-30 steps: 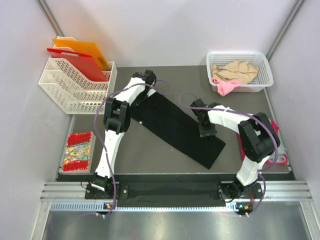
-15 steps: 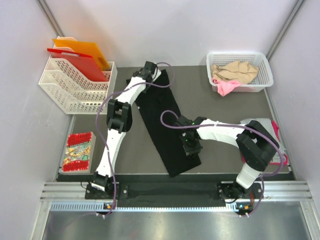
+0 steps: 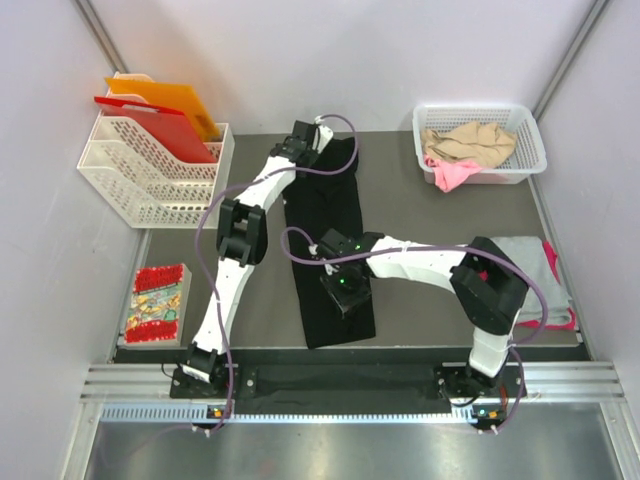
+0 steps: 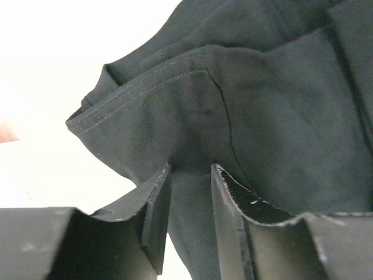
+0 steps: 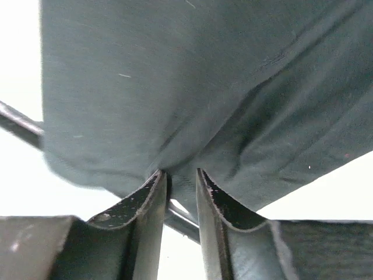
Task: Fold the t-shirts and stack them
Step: Rotate the tshirt 90 degrees
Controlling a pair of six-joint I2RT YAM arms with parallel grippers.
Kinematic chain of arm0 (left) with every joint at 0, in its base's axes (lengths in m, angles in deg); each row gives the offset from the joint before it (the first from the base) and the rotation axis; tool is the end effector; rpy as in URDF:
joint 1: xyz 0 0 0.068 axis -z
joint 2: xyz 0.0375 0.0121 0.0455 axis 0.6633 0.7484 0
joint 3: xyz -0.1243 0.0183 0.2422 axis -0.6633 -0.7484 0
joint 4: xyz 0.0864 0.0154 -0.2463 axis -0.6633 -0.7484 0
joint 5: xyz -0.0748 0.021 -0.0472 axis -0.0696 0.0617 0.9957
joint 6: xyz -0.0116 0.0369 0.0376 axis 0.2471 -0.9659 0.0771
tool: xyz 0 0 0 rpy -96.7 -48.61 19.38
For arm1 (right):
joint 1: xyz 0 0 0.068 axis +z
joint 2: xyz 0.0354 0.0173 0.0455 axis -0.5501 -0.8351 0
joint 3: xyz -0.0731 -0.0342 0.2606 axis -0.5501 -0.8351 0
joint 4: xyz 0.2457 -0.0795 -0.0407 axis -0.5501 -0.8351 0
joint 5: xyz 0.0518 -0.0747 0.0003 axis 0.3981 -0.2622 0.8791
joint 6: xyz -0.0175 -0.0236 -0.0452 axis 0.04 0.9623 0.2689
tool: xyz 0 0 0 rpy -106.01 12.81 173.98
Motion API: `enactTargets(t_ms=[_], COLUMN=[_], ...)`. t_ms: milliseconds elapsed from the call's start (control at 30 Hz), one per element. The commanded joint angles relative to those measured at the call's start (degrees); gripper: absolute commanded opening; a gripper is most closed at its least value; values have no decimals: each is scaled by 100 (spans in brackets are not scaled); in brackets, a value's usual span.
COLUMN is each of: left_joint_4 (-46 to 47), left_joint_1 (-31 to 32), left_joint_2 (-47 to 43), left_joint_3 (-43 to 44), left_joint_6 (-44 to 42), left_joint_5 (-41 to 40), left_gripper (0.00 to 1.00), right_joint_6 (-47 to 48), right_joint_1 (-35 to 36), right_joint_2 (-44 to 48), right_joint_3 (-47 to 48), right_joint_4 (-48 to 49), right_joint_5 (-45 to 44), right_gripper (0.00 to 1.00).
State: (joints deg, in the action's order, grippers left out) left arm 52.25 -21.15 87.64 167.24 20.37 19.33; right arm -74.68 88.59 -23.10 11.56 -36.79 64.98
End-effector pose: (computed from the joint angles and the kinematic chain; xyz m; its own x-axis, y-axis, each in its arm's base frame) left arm 0.5555 -0.1969 0.1639 -0.5169 0.6090 -0.6016 0.4065 0.7931 0.4536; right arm 0.1915 0.2859 0.1739 -0.8275 -0.5404 -0.1522 -0.5614 0.7943 0.2321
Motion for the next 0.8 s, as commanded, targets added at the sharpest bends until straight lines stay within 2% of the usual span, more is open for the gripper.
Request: enactTargets(t_ms=[0, 167, 200, 233, 300, 333, 367, 433, 467, 567, 700, 767], left_joint_4=[132, -377, -561, -954, -1404, -1545, -1782, -1880, -1916, -1986, -2416, -2513], left_joint_1=[43, -220, -386, -475, -590, -590, -573, -468, -406, -195, -177, -177], left_joint_2=[-834, -2108, -2441, -2601, -3117, -3338, -3584, -4331, -4560, -5255, -5573, -5608], left_joint_3=[-403, -817, -844, -879, -1211, -1474, -2173, -2923, -3614, -4454, -4580, -4536], left_joint_6=[351, 798, 895, 1009, 1081, 1054, 924, 861, 791, 948, 1195, 1177], left_joint_5=[604, 753, 806, 885, 1052, 1139, 1245, 1430, 1613, 1755, 1826, 2106], left_gripper=[43, 49, 52, 61, 65, 67, 68, 70, 70, 70, 69, 69], right_joint_6=[566, 909, 945, 963, 954, 937, 876, 805, 761, 726, 743, 752], right_joint_1=[94, 94, 94, 94, 33, -2, -98, -213, -335, -503, -556, -696], right_joint_2=[80, 396, 536, 615, 862, 941, 1115, 1292, 1432, 1539, 1232, 1057], right_joint_3=[687, 1241, 1303, 1364, 1260, 1164, 1050, 602, 444, -58, -226, -243], right_joint_4=[-233, -629, -830, -919, -1086, -1096, -1104, -947, -885, -561, -244, -156], right_joint_5=[0, -367, -544, -728, -1160, -1230, -1266, -1258, -1188, -1003, -959, -801], right_gripper=[30, 34, 38, 40, 52, 56, 58, 58, 58, 57, 55, 54])
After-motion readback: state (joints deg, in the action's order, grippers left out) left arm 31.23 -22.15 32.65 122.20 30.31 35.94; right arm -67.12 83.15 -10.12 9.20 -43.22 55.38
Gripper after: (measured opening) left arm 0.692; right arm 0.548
